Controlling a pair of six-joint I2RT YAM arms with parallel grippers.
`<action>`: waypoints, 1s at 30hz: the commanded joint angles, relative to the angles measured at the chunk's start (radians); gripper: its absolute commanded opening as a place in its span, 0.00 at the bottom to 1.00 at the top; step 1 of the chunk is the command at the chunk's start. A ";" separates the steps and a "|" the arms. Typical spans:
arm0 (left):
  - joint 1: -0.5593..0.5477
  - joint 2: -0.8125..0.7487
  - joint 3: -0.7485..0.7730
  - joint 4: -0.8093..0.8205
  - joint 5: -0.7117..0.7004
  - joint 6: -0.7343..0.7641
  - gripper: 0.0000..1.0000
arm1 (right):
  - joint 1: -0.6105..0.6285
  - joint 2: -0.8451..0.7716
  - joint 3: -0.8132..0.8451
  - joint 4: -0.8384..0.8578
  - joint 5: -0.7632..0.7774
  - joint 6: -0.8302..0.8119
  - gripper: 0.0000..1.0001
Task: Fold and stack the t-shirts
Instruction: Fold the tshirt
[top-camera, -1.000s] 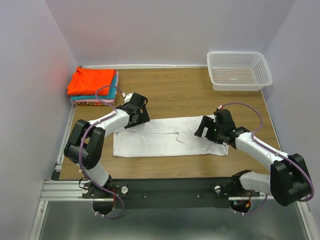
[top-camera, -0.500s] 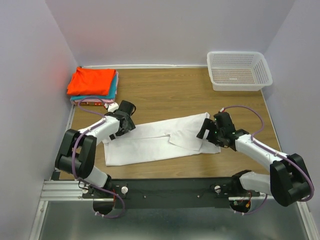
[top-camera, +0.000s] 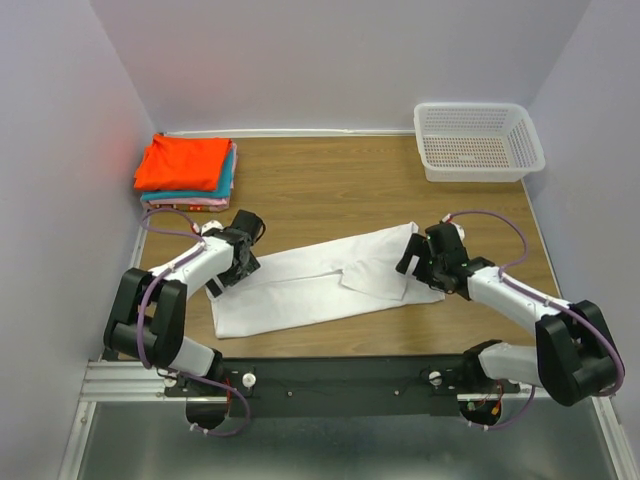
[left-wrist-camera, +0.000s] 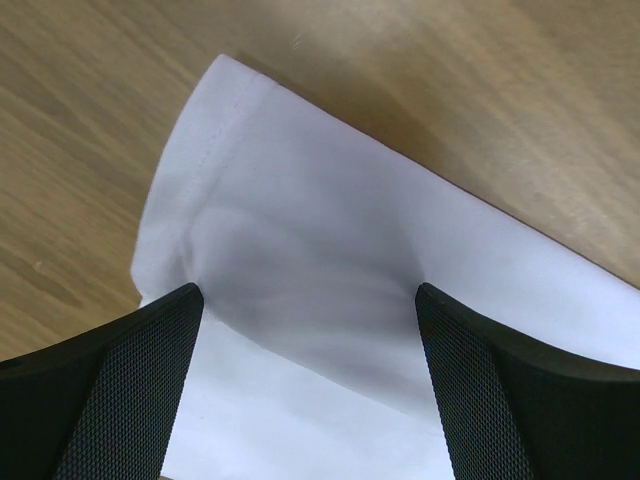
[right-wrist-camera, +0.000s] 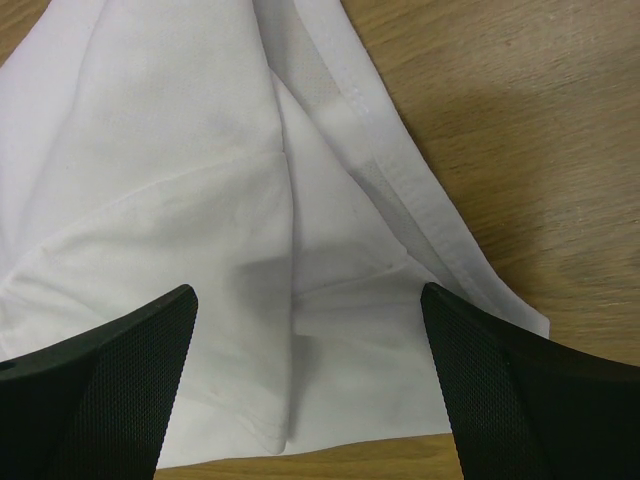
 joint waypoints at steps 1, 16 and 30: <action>0.004 -0.015 -0.002 -0.091 -0.042 -0.081 0.95 | -0.010 0.042 -0.003 -0.044 0.089 0.000 1.00; 0.004 -0.270 0.156 -0.295 -0.127 -0.114 0.95 | -0.045 -0.011 0.129 -0.101 0.089 -0.089 1.00; -0.299 -0.219 -0.026 0.248 0.248 0.254 0.95 | -0.040 -0.025 0.068 -0.081 -0.198 -0.046 1.00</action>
